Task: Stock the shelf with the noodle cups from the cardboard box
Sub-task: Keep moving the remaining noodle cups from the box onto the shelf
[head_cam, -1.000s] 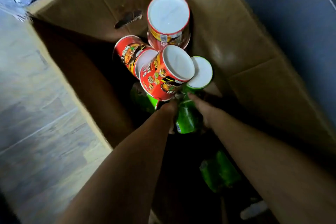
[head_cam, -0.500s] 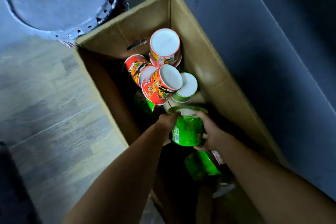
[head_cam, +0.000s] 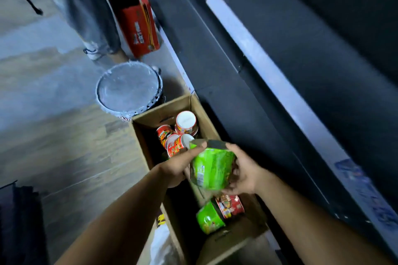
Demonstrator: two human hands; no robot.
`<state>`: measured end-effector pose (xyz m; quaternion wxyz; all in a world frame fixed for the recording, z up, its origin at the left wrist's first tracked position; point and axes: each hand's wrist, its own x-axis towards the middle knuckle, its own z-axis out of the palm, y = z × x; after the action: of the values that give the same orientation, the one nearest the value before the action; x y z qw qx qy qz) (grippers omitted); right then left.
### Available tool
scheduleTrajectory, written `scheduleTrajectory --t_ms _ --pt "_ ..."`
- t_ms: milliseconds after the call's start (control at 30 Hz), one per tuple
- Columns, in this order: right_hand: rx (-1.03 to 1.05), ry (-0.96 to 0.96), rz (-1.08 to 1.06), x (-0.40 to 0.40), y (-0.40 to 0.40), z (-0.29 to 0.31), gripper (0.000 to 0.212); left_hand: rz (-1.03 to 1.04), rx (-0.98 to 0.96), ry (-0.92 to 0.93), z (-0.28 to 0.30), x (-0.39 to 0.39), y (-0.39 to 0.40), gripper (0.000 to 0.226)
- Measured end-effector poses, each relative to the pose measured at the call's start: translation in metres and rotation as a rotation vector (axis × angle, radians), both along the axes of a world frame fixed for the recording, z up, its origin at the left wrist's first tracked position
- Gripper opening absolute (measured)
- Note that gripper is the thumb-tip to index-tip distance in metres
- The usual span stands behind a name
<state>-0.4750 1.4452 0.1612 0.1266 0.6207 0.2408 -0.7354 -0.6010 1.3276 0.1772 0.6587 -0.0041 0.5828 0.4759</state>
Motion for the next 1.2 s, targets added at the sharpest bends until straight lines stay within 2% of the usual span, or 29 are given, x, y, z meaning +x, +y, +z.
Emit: scheduleTrajectory --t_ms 133,200,233,300,367,533,600,800,967,1100,1200 --pt "-0.007 0.12 0.038 0.016 0.012 0.082 0.057 -0.041 0.123 -0.003 0.064 -0.003 0.003 0.043" --pt "-0.009 0.179 0.096 0.027 0.017 0.117 0.068 -0.066 0.175 -0.034 0.092 -0.005 0.005 0.035" --pt "-0.002 0.202 0.116 0.033 0.02 0.132 0.075 -0.078 0.193 -0.048 0.105 -0.005 0.007 0.039" --pt "0.007 0.262 0.149 0.046 0.024 0.162 0.082 -0.123 0.238 -0.06 0.13 -0.006 0.011 0.07" --pt "0.009 0.332 0.165 0.061 0.029 0.191 0.081 -0.149 0.294 -0.092 0.153 -0.002 0.016 0.096" --pt "0.011 0.471 0.207 0.1 0.04 0.249 0.081 -0.207 0.456 -0.191 0.207 0.018 0.036 0.12" --pt "0.043 0.499 0.199 0.113 0.043 0.265 0.087 -0.236 0.514 -0.227 0.23 0.031 0.045 0.118" --pt "0.091 0.651 0.214 0.144 0.046 0.316 0.107 -0.335 0.709 -0.244 0.283 0.062 0.064 0.092" --pt "0.172 0.724 0.123 0.158 0.04 0.354 0.1 -0.306 0.761 -0.159 0.329 0.074 0.074 0.083" --pt "0.238 0.776 0.038 0.159 0.029 0.384 0.099 -0.348 0.8 -0.073 0.374 0.074 0.081 0.097" --pt "0.302 0.806 -0.112 0.161 0.019 0.411 0.093 -0.366 0.856 -0.021 0.408 0.08 0.084 0.11"
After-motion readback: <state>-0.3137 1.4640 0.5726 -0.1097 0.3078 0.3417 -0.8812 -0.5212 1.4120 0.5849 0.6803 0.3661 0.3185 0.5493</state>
